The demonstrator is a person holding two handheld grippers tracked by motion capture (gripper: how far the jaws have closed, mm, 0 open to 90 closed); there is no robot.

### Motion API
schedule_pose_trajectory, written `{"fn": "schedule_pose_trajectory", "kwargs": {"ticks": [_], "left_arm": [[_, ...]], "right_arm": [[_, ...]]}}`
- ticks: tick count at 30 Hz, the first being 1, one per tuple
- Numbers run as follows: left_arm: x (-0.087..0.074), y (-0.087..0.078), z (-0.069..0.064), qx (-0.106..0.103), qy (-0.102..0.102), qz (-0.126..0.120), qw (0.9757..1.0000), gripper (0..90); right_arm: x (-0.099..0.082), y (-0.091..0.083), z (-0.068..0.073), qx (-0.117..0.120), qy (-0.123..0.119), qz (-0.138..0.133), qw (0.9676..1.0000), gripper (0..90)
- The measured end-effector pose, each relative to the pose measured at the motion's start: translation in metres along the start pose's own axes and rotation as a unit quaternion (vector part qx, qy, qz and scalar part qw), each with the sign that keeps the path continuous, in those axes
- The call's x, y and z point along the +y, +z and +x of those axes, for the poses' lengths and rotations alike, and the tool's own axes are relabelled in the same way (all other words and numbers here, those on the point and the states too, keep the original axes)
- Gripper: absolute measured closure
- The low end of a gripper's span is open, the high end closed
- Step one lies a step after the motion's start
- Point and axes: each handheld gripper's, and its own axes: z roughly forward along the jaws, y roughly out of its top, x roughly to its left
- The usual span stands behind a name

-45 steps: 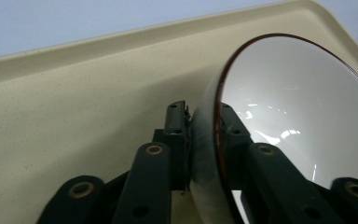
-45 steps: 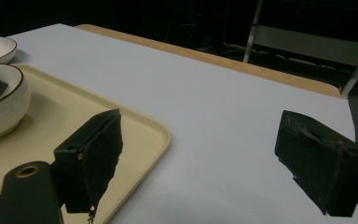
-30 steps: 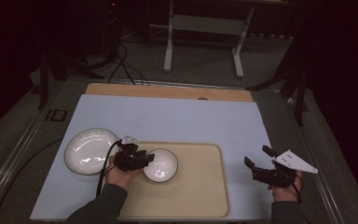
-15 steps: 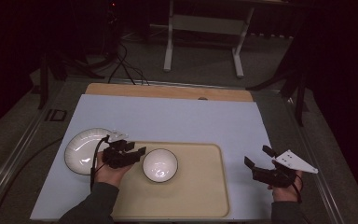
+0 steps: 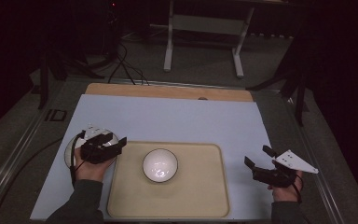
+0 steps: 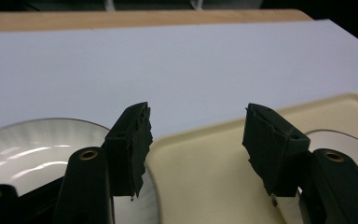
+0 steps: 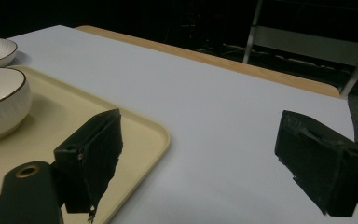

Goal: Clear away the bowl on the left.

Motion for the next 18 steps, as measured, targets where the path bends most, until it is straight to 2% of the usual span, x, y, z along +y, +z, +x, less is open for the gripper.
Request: {"fn": "schedule_pose_trajectory", "kwargs": {"ticks": [6,12,18], "left_arm": [[0.0,-0.011,0.013,0.026,0.008,-0.023,0.9994,38.7],[-0.002,-0.019,0.026,0.054,0.009,-0.035,0.9979,35.9],[-0.006,-0.03,0.044,0.084,-0.003,-0.06,0.9946,33.1]], "right_arm": [[0.0,0.0,0.0,0.0,0.001,0.0,1.0,14.6],[0.0,0.0,0.0,0.0,0.001,-0.001,1.0,14.6],[0.0,-0.001,-0.001,-0.001,0.002,-0.001,1.0,14.6]]}}
